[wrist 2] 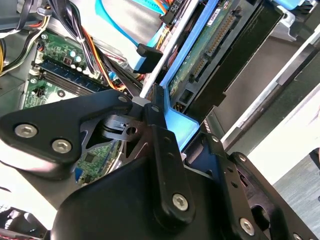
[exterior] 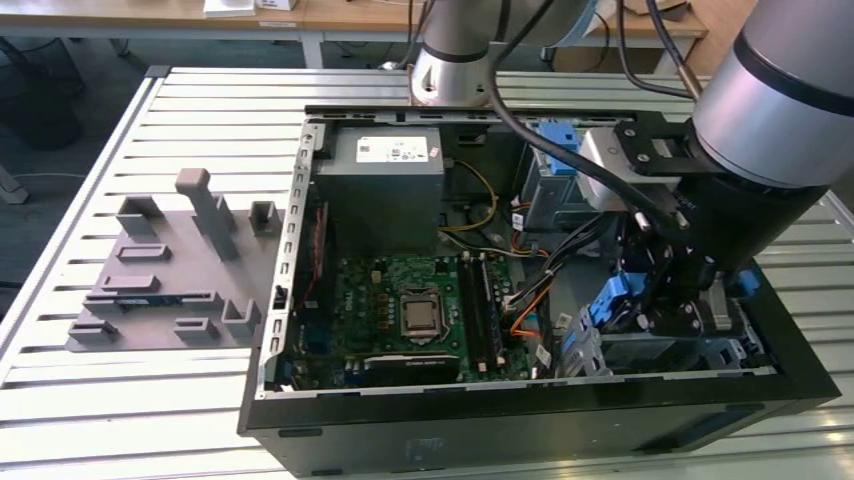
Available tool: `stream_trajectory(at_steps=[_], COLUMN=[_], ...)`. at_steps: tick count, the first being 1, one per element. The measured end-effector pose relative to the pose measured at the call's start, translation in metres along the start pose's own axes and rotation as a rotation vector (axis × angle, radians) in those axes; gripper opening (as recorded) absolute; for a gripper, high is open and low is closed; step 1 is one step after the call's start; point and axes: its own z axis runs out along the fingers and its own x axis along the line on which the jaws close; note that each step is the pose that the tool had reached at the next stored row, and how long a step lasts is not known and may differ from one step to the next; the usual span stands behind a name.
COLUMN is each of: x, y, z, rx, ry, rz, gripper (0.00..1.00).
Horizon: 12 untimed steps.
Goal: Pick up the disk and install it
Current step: 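Insert the disk into the insertion slot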
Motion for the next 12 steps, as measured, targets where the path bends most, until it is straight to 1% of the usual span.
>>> stream_trajectory(at_steps=[3,11,12], x=[0.0000,0.0000,0.0000], y=[0.0000,0.0000,0.0000], z=[0.0023,0.0025,0.0025], rx=[0.0000,0.0000,0.0001], ry=[0.0001,0.0002,0.0000], rz=[0.000,0.000,0.000], gripper=[0.36,0.36,0.38])
